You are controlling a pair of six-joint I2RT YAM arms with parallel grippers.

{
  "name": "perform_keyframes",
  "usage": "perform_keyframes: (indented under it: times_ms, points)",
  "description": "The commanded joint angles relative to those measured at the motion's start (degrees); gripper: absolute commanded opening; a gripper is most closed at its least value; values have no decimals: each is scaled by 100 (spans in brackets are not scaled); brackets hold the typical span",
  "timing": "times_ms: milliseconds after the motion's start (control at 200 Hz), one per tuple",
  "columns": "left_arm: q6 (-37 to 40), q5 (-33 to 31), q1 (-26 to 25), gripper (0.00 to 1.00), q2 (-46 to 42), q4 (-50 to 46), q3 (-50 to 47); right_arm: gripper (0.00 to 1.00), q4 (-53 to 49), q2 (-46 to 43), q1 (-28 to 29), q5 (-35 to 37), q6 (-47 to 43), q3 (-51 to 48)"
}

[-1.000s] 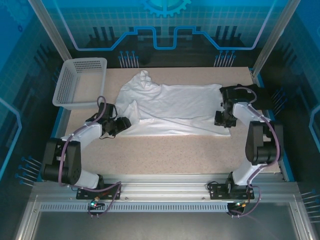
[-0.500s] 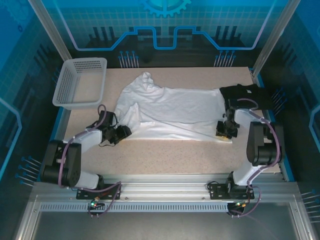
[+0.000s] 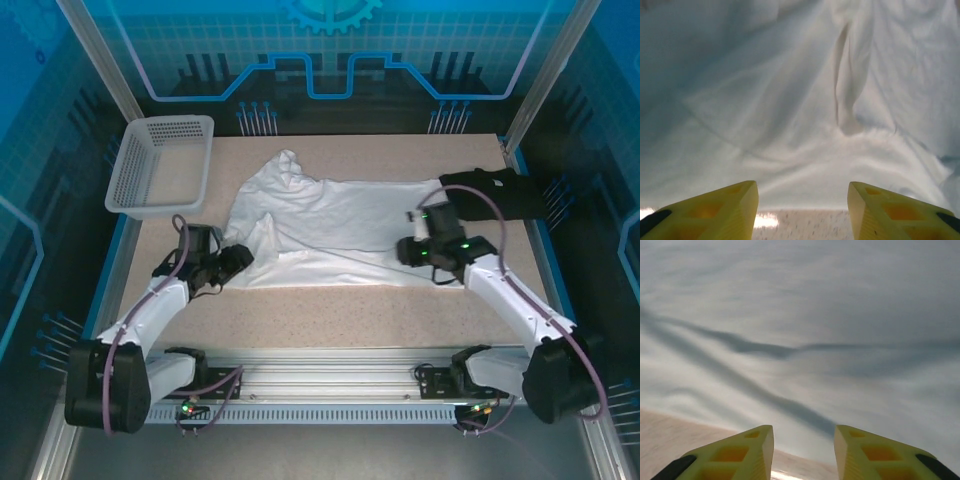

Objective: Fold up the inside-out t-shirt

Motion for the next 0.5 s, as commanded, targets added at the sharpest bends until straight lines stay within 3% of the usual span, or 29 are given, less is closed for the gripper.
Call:
perform_keyframes:
  times_ms: [0, 170, 495]
  points:
    - [-234, -213, 221, 52, 372, 348, 181, 42, 1011, 670, 946, -10, -560, 520]
    - [-188, -260, 419, 52, 1118, 685, 367, 47, 1158, 2554, 2077, 235, -1255, 1901]
    - [2, -185, 507, 52, 1405, 788, 173, 56, 19, 5408, 2846, 301, -1952, 4663]
